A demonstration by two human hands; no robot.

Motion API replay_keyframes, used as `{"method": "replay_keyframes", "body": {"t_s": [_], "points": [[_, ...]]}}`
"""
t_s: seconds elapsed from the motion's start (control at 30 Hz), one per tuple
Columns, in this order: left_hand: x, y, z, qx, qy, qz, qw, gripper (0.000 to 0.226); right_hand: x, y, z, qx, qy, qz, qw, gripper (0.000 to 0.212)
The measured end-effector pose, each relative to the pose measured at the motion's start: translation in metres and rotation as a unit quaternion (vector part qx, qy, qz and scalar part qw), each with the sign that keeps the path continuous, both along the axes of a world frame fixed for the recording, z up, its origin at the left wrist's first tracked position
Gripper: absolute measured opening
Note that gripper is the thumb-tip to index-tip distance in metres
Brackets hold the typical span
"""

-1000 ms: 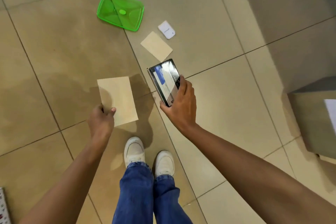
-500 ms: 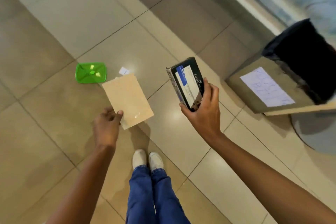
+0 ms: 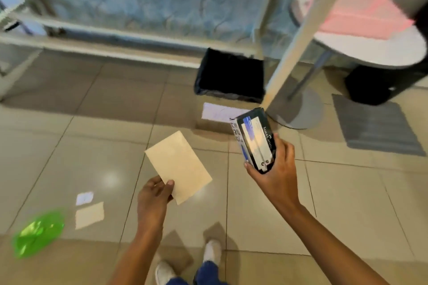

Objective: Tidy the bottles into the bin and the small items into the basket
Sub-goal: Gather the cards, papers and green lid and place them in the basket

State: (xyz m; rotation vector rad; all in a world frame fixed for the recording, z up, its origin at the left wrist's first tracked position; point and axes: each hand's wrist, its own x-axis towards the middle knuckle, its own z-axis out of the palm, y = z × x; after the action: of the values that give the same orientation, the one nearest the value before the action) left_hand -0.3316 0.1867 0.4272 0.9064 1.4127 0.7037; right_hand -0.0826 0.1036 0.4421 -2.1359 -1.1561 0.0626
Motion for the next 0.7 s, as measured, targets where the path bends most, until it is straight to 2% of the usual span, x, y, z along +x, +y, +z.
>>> {"method": "replay_keyframes", "body": {"t_s": [0.2, 0.37, 0.57, 0.7], "points": [[0.103, 0.005, 0.042, 0.063, -0.021, -0.135, 0.989, 0.019, 0.078, -0.047, 0.04, 0.044, -0.007, -0.11, 0.993, 0.089], [0.216, -0.006, 0.087, 0.125, -0.067, -0.235, 0.962, 0.017, 0.15, -0.088, 0.077, 0.082, -0.024, -0.217, 0.972, 0.091], [0.311, -0.004, 0.114, 0.147, -0.087, -0.272, 0.947, 0.021, 0.226, -0.095, 0.111, 0.121, -0.043, -0.27, 0.954, 0.091], [0.375, 0.013, 0.112, 0.151, -0.083, -0.287, 0.942, 0.017, 0.288, -0.085, 0.122, 0.126, -0.061, -0.284, 0.948, 0.09]]}}
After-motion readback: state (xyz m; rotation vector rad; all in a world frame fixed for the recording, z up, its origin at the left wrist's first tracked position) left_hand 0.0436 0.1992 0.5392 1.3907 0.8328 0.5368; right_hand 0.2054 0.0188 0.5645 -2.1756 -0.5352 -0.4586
